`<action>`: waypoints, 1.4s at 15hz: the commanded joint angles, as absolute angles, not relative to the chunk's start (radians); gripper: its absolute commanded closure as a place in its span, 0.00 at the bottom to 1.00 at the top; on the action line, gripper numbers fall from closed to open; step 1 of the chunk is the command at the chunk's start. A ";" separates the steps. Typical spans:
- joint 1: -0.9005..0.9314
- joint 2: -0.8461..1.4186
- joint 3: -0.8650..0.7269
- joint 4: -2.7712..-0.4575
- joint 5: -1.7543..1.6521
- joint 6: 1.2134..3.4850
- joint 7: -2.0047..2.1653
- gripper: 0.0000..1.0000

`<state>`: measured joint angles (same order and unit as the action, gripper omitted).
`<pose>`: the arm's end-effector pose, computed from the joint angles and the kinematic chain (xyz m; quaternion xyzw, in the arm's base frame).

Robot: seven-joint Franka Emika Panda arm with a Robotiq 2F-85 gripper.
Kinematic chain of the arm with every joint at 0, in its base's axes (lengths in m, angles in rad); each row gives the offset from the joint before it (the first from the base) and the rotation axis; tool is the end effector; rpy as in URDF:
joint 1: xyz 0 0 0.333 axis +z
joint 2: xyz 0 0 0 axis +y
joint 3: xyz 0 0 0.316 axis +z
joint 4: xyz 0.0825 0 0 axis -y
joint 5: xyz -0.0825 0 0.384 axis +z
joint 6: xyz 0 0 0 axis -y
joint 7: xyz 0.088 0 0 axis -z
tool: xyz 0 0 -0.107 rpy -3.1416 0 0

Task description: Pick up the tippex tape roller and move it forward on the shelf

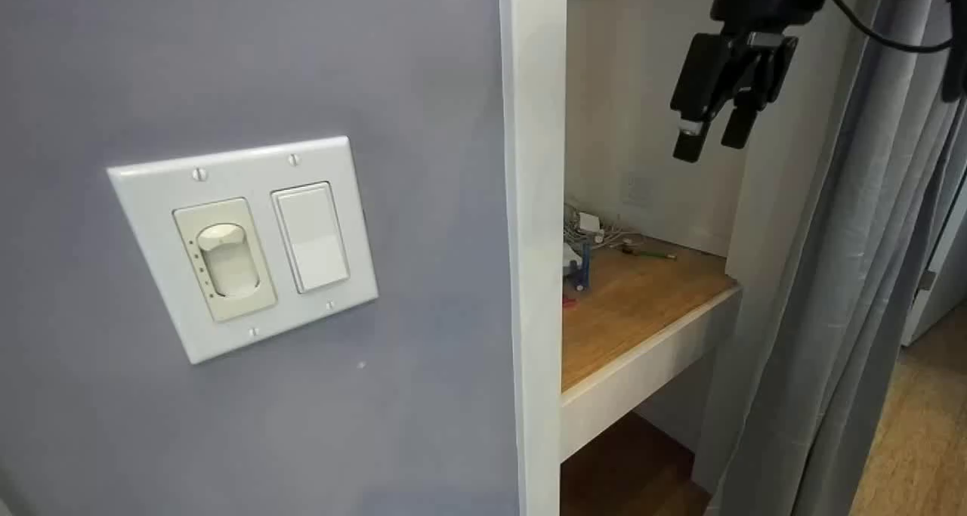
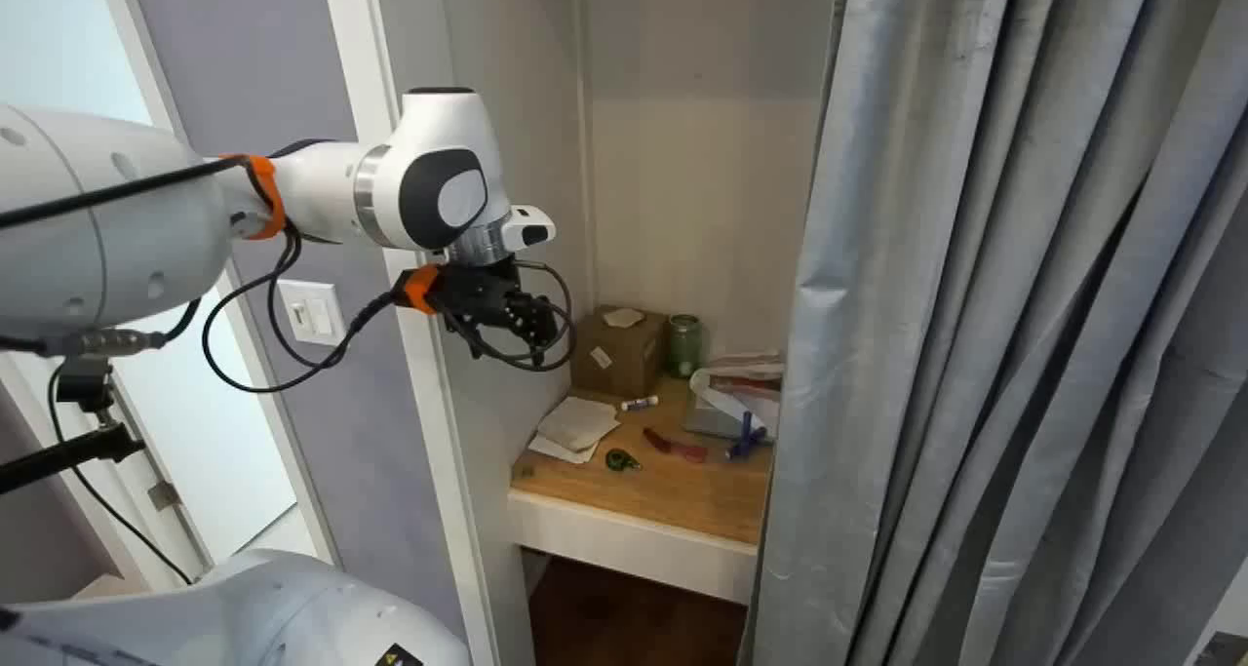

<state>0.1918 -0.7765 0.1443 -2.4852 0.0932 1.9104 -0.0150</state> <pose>0.3149 0.1262 0.5547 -0.9841 -0.1476 -0.0981 0.0088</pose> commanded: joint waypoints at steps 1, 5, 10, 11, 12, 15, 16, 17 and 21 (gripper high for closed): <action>0.191 -0.776 0.145 -2.483 0.094 1.909 -0.015 0.00; 0.191 -0.776 0.145 -2.483 0.094 1.909 -0.015 0.00; 0.191 -0.776 0.145 -2.483 0.094 1.909 -0.015 0.00; 0.191 -0.776 0.145 -2.483 0.094 1.909 -0.015 0.00; 0.191 -0.776 0.145 -2.483 0.094 1.909 -0.015 0.00; 0.210 -0.693 0.126 -2.421 0.052 1.871 -0.133 0.00; 0.217 -0.661 0.118 -2.402 0.043 1.875 -0.183 0.00; 0.217 -0.632 0.111 -2.383 0.028 1.874 -0.231 0.00; 0.231 -0.500 0.058 -2.309 -0.007 1.906 -0.456 0.00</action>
